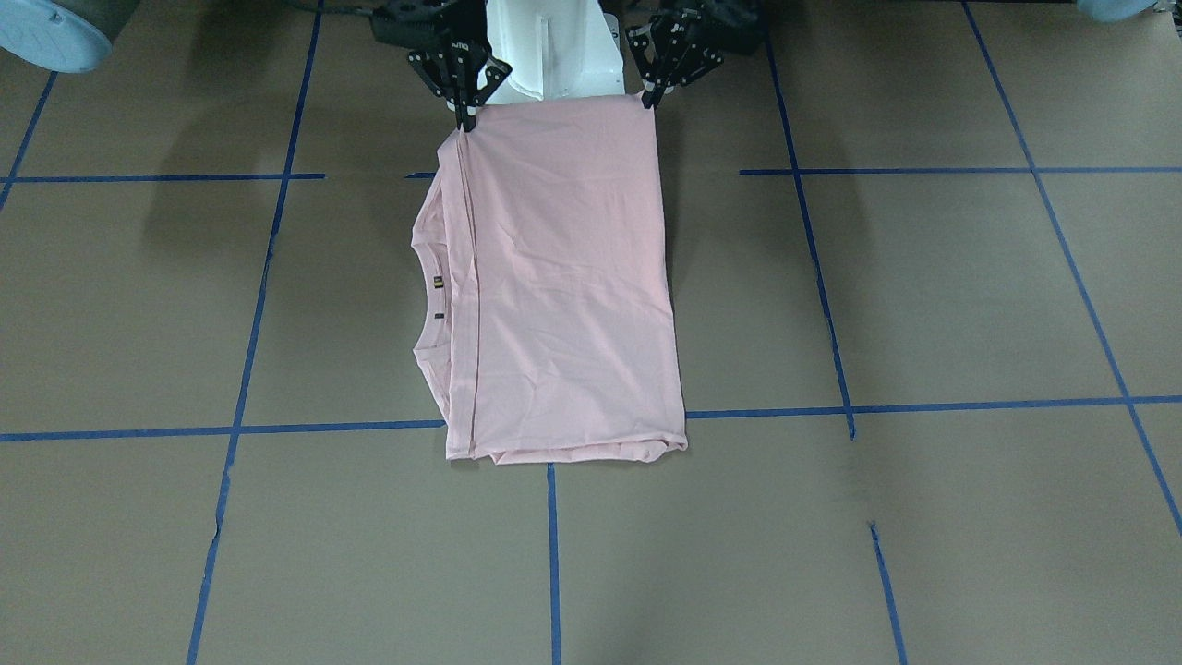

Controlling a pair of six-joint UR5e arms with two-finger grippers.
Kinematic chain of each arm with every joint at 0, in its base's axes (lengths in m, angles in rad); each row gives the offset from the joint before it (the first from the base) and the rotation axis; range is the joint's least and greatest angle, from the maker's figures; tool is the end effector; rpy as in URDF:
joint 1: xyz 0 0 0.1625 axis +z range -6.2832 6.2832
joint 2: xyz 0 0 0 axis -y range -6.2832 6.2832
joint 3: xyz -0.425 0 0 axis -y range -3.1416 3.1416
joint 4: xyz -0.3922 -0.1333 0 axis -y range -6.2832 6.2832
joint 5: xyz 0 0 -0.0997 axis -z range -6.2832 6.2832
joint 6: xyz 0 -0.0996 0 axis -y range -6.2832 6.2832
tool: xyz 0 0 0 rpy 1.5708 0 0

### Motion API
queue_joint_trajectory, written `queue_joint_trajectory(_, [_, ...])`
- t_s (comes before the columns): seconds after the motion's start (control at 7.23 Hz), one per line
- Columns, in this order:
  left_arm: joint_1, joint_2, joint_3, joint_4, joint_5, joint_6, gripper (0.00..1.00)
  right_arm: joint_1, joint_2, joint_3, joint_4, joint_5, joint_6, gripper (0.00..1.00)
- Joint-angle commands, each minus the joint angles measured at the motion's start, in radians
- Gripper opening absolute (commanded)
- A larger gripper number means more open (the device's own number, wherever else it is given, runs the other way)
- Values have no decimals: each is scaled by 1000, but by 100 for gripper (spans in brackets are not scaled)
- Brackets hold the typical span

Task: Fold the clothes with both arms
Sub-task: 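Lift the near edge with both grippers and fold it away from the robot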

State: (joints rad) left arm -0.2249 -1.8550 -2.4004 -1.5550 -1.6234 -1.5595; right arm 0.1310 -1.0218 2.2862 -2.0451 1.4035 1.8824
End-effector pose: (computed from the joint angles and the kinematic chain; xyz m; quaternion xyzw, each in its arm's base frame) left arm 0.3869 -0.2199 0.1750 0.0392 0.5207 -0.0773 0.8494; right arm -0.4563 -0.2113 0.1494 0.0422 -0.3889 0.2333 0.8903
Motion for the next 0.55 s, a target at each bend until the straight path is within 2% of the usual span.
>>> queue_joint_trajectory(0.0, [2, -56, -76, 141, -15, -1, 0, -16, 2, 73, -73, 0, 1, 0])
queue_joint_trajectory(0.28, [-26, -79, -19, 138, -12, 7, 0, -7, 18, 15, -64, -7, -21, 0])
queue_joint_trajectory(0.42, [-77, -125, 42, 138, -16, 63, 0, 43, 55, -23, -58, -5, -75, 0])
